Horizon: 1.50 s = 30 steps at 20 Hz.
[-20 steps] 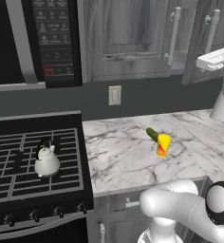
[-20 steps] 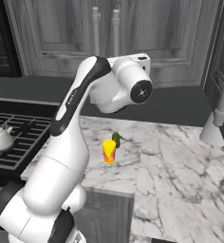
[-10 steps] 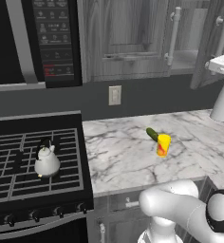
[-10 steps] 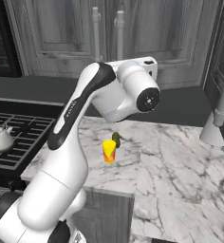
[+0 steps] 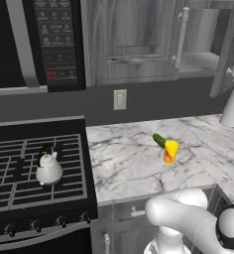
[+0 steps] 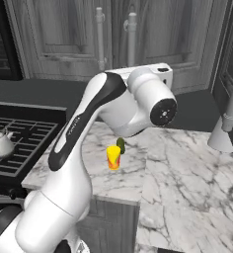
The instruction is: Pick the pan from the cabinet and place it on the stove. Then turn on the stove burner for the pan.
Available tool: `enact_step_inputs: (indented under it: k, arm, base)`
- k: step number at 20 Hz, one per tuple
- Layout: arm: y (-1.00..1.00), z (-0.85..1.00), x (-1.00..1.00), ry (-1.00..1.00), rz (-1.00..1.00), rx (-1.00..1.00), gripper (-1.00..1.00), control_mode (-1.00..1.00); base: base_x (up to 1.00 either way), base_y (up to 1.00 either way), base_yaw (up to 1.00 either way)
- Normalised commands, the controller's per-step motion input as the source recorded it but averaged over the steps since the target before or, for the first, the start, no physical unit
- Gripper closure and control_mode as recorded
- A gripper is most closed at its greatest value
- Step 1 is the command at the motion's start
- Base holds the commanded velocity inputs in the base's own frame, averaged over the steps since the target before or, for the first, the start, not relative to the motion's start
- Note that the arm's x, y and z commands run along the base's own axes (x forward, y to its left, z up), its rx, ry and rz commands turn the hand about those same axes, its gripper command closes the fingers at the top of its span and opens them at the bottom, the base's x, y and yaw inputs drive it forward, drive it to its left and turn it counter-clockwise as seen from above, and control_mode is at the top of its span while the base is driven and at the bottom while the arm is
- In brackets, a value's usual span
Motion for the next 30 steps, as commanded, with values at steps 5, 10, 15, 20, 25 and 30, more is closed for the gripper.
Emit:
enact_step_inputs:
  k: [5,10,15,20,25,30]
  arm:
    - [-0.38,0.22,-0.51,0.03,0.00,0.00,-1.00,-1.00]
    - [-0.13,0.08,-0.38,0.02,-0.02,0.00,-1.00,-1.00]
    - [0.00,0.05,-0.47,0.00,-0.02,0.00,-1.00,-1.00]
    - [0.00,0.17,-0.61,0.00,0.00,0.00,-1.00,-1.00]
    - [0.12,0.17,-0.82,-0.02,-0.01,-0.05,-1.00,-1.00]
    - [0.54,0.12,-0.71,-0.05,-0.04,-0.18,-1.00,-1.00]
  base:
    - [0.00,0.00,0.00]
    - [0.00,0.00,0.00]
    - [0.00,0.00,0.00]
    - [0.00,0.00,0.00]
    - [0.00,0.00,0.00]
    - [0.00,0.00,0.00]
